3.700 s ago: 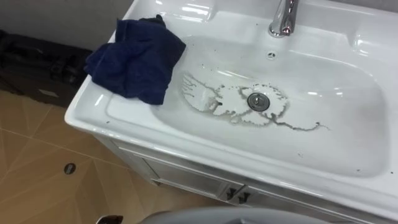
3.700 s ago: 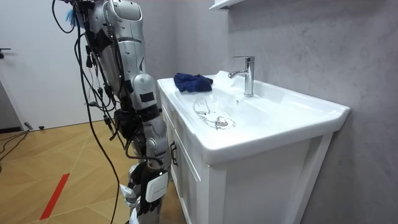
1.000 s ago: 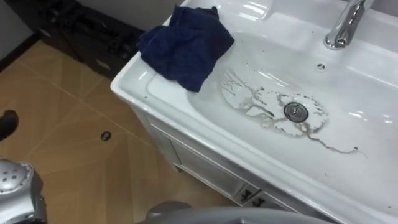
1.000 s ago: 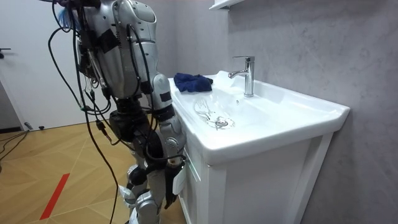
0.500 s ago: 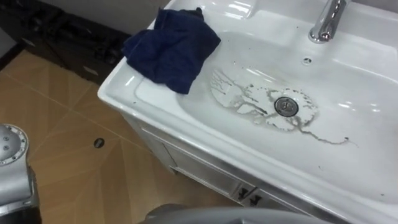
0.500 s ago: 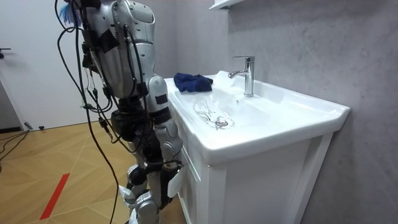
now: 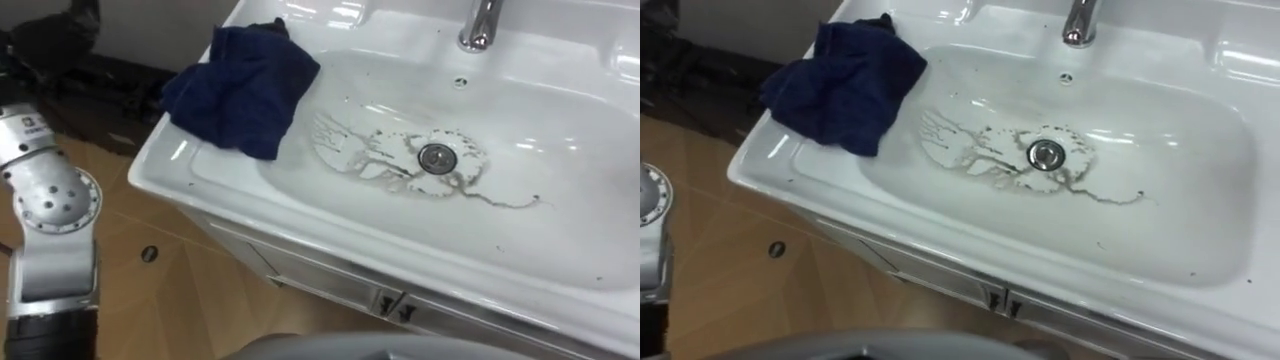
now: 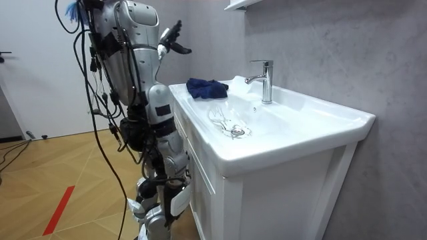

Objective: Wipe basin

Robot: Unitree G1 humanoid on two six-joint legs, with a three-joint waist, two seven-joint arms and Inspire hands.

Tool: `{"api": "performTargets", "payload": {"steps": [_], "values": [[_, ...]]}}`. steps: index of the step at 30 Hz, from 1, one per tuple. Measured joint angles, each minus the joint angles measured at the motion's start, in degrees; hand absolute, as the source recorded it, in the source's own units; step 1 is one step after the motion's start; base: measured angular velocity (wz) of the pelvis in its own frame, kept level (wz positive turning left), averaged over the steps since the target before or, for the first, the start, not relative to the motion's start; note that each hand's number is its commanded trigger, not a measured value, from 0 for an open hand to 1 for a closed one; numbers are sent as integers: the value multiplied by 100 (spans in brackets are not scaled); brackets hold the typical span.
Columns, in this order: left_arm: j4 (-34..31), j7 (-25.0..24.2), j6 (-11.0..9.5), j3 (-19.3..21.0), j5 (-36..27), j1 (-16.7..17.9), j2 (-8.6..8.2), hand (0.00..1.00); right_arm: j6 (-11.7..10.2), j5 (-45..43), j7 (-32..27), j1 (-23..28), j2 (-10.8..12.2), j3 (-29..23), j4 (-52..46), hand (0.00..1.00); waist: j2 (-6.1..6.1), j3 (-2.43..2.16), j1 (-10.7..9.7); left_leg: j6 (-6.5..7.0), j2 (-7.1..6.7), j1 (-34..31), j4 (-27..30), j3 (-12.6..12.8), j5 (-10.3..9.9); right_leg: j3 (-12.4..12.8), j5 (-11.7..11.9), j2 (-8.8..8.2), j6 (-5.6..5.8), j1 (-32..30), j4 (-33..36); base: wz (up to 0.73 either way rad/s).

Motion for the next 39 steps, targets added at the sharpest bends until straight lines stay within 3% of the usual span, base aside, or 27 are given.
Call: {"api": "performTargets", "payload": {"steps": [6, 11, 15, 20, 27, 32, 39], "values": [[107, -507, 9, -490, 198, -172, 0, 0, 7, 1, 44, 4, 5, -1, 24, 0, -94, -36, -97, -4, 38, -3, 26, 56, -5, 91, 22, 33, -32, -2, -2, -4], [439, -711, 107, -613, 202, -495, -1, 0, 77, -1, 45, 15, 13, 10, 36, 0, -15, -45, -188, -9, 78, -33, 47, 146, -12, 290, 57, 69, -69, -76, 1, -9], [510, -817, 121, -723, 203, -520, -1, 0, 127, 3, 46, 9, 13, 8, 45, 0, 61, -72, -249, -8, 90, 16, 15, 232, -11, 336, 57, 70, -69, -69, 4, -13], [990, -925, 138, -855, 229, -528, -2, 0, 211, -1, 37, 1, 21, 6, 56, 0, 114, -57, -258, -12, 104, 105, -125, 375, -1, 468, 57, 75, -69, -70, 5, -16], [1712, -926, 261, -850, 170, -528, -2, 0, 266, 215, -163, -42, 22, -4, 213, 0, 13, -41, -345, -16, 116, 117, -134, 405, 7, 478, 62, 80, -76, -89, 4, -1], [1788, -1012, 463, -861, 182, -528, -2, 0, 392, 227, -158, -48, 33, 0, 207, 0, -61, -51, -360, -16, 122, 107, -115, 408, 7, 472, 70, 84, -86, -95, -1, 0], [1980, -1341, 842, -1075, 174, -528, -13, 0, 492, 256, -131, -99, 52, 4, 202, 0, 3, -92, -371, -16, 120, 81, -106, 412, 6, 473, 75, 82, -86, -100, -9, 0]]}}
